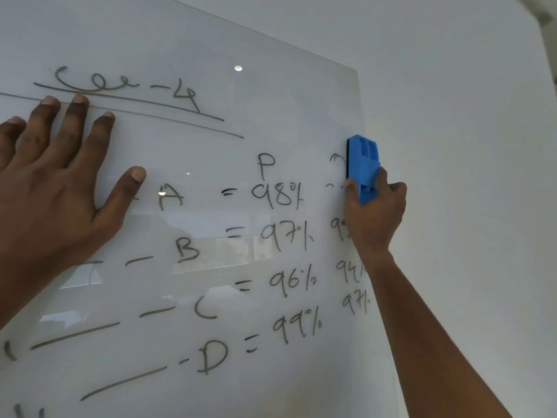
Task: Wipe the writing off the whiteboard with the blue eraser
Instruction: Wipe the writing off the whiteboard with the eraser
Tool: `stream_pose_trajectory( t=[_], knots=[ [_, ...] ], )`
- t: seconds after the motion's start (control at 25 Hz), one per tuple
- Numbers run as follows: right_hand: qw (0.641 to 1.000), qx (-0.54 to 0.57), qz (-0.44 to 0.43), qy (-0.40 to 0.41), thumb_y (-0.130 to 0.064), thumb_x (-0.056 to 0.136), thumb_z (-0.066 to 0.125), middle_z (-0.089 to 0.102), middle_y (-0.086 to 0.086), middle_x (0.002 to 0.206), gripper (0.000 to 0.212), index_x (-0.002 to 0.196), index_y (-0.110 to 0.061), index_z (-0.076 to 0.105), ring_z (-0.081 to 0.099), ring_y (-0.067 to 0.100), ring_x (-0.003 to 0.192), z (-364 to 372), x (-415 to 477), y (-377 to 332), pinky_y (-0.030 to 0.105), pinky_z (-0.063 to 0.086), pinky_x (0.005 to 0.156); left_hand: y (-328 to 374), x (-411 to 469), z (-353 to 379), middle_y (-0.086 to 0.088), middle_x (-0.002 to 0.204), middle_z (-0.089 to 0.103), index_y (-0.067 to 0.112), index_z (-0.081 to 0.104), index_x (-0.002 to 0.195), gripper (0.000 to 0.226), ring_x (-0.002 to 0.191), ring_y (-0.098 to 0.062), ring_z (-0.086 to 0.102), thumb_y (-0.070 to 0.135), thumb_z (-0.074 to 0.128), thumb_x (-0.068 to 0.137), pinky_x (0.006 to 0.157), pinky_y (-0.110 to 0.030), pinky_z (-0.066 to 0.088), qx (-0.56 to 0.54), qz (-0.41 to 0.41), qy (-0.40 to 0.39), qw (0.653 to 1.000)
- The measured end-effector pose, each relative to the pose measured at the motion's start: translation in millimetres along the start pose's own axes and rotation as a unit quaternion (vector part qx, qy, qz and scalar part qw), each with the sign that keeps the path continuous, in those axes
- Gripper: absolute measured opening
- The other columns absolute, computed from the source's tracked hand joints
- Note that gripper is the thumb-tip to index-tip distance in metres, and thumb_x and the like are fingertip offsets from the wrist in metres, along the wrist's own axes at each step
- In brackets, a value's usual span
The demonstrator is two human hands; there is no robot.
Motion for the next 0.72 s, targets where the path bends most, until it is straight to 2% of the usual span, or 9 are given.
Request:
stream_pose_trajectory(
  t=[0.08, 0.2, 0.28, 0.36, 0.44, 0.52, 0.56, 0.64, 0.72],
  knots=[
    [0.999, 0.013, -0.03, 0.006, -0.042, 0.097, 0.068, 0.041, 0.005, 0.101, 0.064, 0.148, -0.007, 0.051, 0.052, 0.027, 0.092, 5.2, -8.5, -20.6, 0.043, 0.056, 0.079, -0.7, 1.5, -0.5, 0.016, 0.179, -0.005, 0.025, 0.013, 0.173, 0.084, 0.168, -0.033, 0.01, 0.07, 0.032, 0.105, 0.13, -0.068, 0.019, 0.0, -0.002, -0.003, 1.0],
    [0.98, 0.031, -0.192, -0.036, -0.04, 0.097, 0.069, 0.046, 0.008, 0.103, 0.065, 0.149, -0.005, 0.05, 0.048, 0.019, 0.089, 3.3, -56.7, -43.8, 0.017, 0.042, 0.066, -2.5, 0.2, 2.6, 0.01, 0.182, -0.002, 0.028, 0.014, 0.174, 0.081, 0.169, -0.032, 0.008, 0.069, 0.032, 0.106, 0.13, -0.068, 0.018, -0.023, -0.001, -0.004, 1.0],
    [0.967, 0.029, -0.246, -0.066, -0.04, 0.096, 0.07, 0.049, 0.011, 0.105, 0.068, 0.152, -0.006, 0.048, 0.05, 0.017, 0.09, -4.6, -77.6, -32.2, 0.012, 0.041, 0.068, -3.0, -0.2, 2.5, 0.008, 0.182, -0.001, 0.029, 0.013, 0.174, 0.081, 0.169, -0.032, 0.008, 0.069, 0.031, 0.106, 0.131, -0.068, 0.017, -0.024, 0.001, -0.008, 1.0],
    [0.978, 0.018, -0.203, -0.044, -0.042, 0.096, 0.068, 0.047, 0.01, 0.104, 0.069, 0.153, -0.007, 0.047, 0.052, 0.022, 0.091, -13.0, -67.6, -7.8, 0.026, 0.052, 0.068, -0.2, 1.2, -0.8, 0.009, 0.182, -0.002, 0.028, 0.012, 0.174, 0.082, 0.169, -0.032, 0.008, 0.07, 0.03, 0.106, 0.13, -0.068, 0.018, -0.019, 0.002, -0.012, 1.0],
    [0.997, 0.009, -0.075, -0.008, -0.045, 0.096, 0.066, 0.042, 0.006, 0.102, 0.068, 0.152, -0.01, 0.048, 0.054, 0.027, 0.092, -12.0, -38.1, 9.8, 0.045, 0.059, 0.077, 2.9, 1.7, -5.1, 0.015, 0.179, -0.007, 0.024, 0.01, 0.173, 0.085, 0.169, -0.032, 0.008, 0.072, 0.027, 0.105, 0.13, -0.068, 0.018, 0.002, 0.004, -0.013, 1.0],
    [0.999, 0.014, 0.024, 0.017, -0.047, 0.093, 0.063, 0.04, 0.005, 0.101, 0.069, 0.149, -0.01, 0.05, 0.054, 0.03, 0.093, -3.7, -14.3, 5.2, 0.051, 0.058, 0.081, 5.7, 0.7, -8.4, 0.012, 0.181, -0.003, 0.021, 0.009, 0.172, 0.086, 0.167, -0.025, 0.003, 0.073, 0.025, 0.105, 0.131, -0.068, 0.016, 0.012, 0.004, -0.009, 1.0],
    [0.999, 0.021, 0.027, 0.021, -0.048, 0.093, 0.061, 0.04, 0.005, 0.101, 0.069, 0.149, -0.009, 0.051, 0.054, 0.031, 0.093, 1.5, -12.3, -6.8, 0.051, 0.058, 0.08, 6.7, 0.7, -9.8, 0.008, 0.182, 0.0, 0.02, 0.009, 0.171, 0.086, 0.164, -0.022, 0.001, 0.073, 0.025, 0.105, 0.131, -0.069, 0.016, 0.014, 0.004, -0.006, 1.0],
    [0.997, 0.048, -0.059, 0.011, -0.046, 0.095, 0.063, 0.042, 0.007, 0.103, 0.069, 0.15, -0.007, 0.05, 0.053, 0.027, 0.093, 8.3, -29.7, -37.0, 0.037, 0.057, 0.073, 8.3, 0.7, -11.4, 0.013, 0.18, -0.002, 0.02, 0.009, 0.171, 0.087, 0.164, -0.021, 0.0, 0.074, 0.024, 0.105, 0.131, -0.069, 0.015, 0.01, 0.006, -0.01, 1.0],
    [0.982, 0.06, -0.18, -0.019, -0.045, 0.097, 0.063, 0.047, 0.011, 0.105, 0.068, 0.151, -0.006, 0.049, 0.05, 0.02, 0.093, 8.4, -64.4, -52.3, 0.014, 0.045, 0.071, 8.7, 1.5, -11.2, 0.02, 0.176, -0.005, 0.02, 0.01, 0.172, 0.088, 0.168, -0.03, 0.005, 0.075, 0.023, 0.105, 0.13, -0.069, 0.015, 0.006, 0.013, -0.017, 1.0]
  ],
)
Point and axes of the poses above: each hand's wrist, its own x-axis towards the middle knuckle, its own z-axis out of the palm, y = z × x, the point moved 3 cm from there along x, towards the middle knuckle
